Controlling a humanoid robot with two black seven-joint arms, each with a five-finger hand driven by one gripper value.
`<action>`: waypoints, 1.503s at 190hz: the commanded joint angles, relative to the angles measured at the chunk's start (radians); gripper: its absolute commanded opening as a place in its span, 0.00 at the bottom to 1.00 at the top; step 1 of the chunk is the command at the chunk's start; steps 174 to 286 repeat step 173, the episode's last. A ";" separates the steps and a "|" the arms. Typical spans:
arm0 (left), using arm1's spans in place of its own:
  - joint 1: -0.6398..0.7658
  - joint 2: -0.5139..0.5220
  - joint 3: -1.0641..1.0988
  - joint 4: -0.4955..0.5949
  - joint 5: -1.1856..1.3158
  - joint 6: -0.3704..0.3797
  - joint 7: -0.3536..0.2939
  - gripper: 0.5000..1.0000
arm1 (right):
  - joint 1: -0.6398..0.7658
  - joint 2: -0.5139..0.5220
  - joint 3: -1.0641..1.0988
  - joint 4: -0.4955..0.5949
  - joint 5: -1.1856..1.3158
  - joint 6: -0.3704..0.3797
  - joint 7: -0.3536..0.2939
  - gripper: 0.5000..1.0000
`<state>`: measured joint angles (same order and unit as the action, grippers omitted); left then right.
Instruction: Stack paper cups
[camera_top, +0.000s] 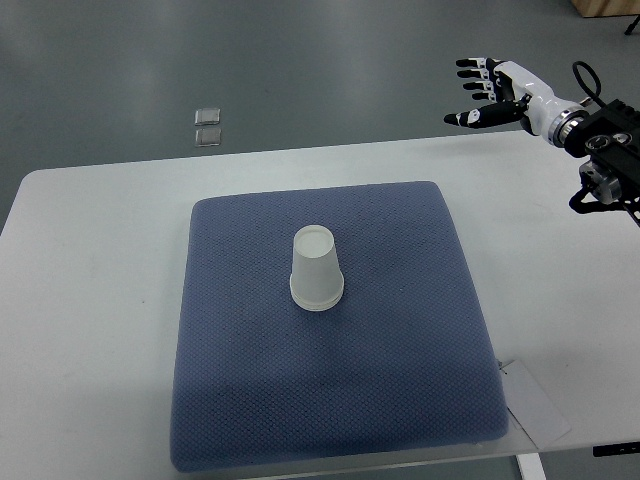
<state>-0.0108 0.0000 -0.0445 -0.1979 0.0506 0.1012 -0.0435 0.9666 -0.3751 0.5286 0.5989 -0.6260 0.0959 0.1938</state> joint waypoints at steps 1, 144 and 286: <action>0.000 0.000 0.000 0.000 0.000 0.000 0.001 1.00 | -0.019 0.013 -0.002 -0.001 0.143 -0.016 -0.013 0.78; 0.000 0.000 0.000 0.000 0.000 0.000 -0.001 1.00 | -0.101 0.151 0.002 0.004 0.322 -0.054 -0.002 0.83; 0.000 0.000 0.000 0.000 0.000 0.000 -0.001 1.00 | -0.105 0.151 0.002 0.004 0.322 -0.054 -0.002 0.83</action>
